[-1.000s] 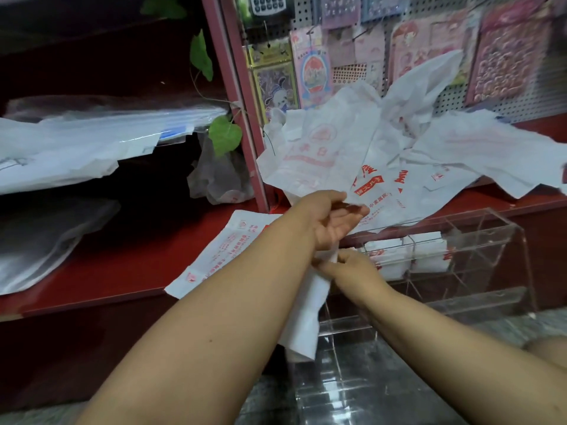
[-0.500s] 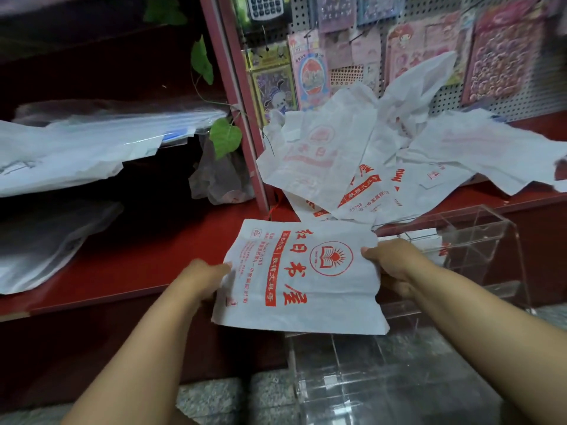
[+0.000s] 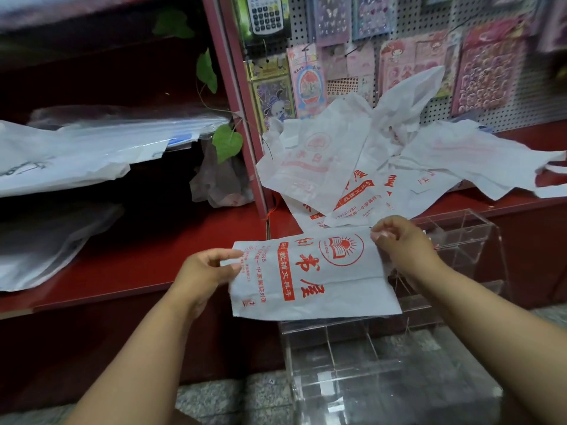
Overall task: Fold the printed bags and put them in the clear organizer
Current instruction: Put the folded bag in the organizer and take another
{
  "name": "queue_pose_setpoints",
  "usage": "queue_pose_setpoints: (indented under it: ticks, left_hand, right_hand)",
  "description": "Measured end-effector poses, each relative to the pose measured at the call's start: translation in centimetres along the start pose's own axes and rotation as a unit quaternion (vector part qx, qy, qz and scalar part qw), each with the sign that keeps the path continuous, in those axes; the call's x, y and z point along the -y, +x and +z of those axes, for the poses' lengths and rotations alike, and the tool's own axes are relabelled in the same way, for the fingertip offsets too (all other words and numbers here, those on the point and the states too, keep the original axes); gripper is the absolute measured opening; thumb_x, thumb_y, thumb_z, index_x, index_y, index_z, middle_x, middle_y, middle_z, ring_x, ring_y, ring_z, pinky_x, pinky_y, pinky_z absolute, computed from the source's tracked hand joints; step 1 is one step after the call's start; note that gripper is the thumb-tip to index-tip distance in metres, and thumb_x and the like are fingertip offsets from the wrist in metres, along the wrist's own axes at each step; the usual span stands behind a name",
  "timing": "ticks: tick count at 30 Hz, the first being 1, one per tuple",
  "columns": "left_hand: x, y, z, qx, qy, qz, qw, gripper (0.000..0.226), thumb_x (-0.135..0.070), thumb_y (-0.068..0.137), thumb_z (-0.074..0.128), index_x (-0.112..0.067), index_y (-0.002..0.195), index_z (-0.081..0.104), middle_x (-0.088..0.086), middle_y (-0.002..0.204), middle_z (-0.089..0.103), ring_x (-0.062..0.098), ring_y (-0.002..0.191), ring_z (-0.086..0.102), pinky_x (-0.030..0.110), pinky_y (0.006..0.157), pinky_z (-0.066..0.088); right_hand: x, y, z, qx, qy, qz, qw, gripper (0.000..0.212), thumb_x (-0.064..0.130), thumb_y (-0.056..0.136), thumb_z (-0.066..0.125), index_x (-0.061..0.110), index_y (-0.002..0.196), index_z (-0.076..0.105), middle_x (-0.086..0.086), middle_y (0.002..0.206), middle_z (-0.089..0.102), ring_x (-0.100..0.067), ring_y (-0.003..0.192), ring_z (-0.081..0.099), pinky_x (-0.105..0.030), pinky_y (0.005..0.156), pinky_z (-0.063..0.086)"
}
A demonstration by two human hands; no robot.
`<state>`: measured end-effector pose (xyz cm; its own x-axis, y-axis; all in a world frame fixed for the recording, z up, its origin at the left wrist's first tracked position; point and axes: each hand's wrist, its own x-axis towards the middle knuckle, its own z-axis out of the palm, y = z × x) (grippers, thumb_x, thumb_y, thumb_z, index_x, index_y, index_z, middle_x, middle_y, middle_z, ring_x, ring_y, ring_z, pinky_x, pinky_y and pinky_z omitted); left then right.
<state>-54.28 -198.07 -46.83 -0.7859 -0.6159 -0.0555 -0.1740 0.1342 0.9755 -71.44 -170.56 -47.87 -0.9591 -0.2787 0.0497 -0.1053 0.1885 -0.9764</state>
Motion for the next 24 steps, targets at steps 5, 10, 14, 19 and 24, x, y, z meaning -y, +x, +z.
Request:
queue_pose_setpoints:
  ticks: [5,10,14,19,24]
  left_hand:
    - [-0.9,-0.3,-0.5,-0.041,-0.008,0.05,0.998,0.031,0.008,0.081,0.069,-0.013,0.103,0.071,0.005,0.096,0.075,0.016,0.087,0.072,0.022,0.075,0.059]
    - [-1.8,-1.0,-0.7,-0.091,0.042,0.113,0.988,0.028,-0.001,0.08,0.076,-0.013,0.105,0.072,-0.002,0.096,0.074,0.009,0.088,0.071,0.019,0.071,0.056]
    - [-2.6,-1.3,-1.0,-0.133,0.134,0.191,0.963,0.01,-0.011,0.082,0.076,-0.02,0.086,0.075,-0.006,0.089,0.073,0.004,0.084,0.068,0.009,0.071,0.048]
    - [-3.7,-1.5,-0.7,-0.15,0.079,0.229,0.959,0.011,-0.013,0.092,0.065,-0.021,0.084,0.067,-0.005,0.101,0.062,-0.009,0.076,0.059,0.003,0.068,0.043]
    - [-3.3,-1.6,1.0,-0.179,0.043,0.222,0.958,0.012,-0.031,0.1,0.05,-0.027,0.09,0.053,0.0,0.093,0.066,0.013,0.083,0.066,0.03,0.069,0.055]
  right_hand:
    - [1.1,-0.3,-0.8,0.064,0.013,-0.046,0.997,0.023,0.009,0.087,0.068,0.031,0.095,0.07,0.003,0.121,0.064,-0.017,0.114,0.058,-0.037,0.102,0.046]
    - [1.9,-0.2,-1.1,0.022,-0.041,-0.134,0.99,0.031,0.003,0.082,0.071,0.016,0.111,0.069,0.005,0.112,0.062,-0.007,0.102,0.057,-0.007,0.086,0.041]
    - [2.3,0.1,-1.0,-0.047,-0.146,-0.229,0.961,0.015,0.011,0.083,0.072,0.021,0.094,0.072,0.009,0.088,0.058,-0.002,0.077,0.053,-0.011,0.071,0.042]
    - [3.2,0.3,-1.1,-0.061,-0.05,-0.222,0.972,0.015,0.019,0.087,0.068,0.031,0.079,0.062,0.006,0.096,0.053,-0.023,0.093,0.057,-0.051,0.082,0.052]
    - [3.3,-0.3,0.3,-0.104,-0.043,-0.195,0.974,0.01,0.027,0.099,0.048,0.018,0.096,0.049,0.013,0.082,0.053,-0.002,0.074,0.049,-0.008,0.064,0.037]
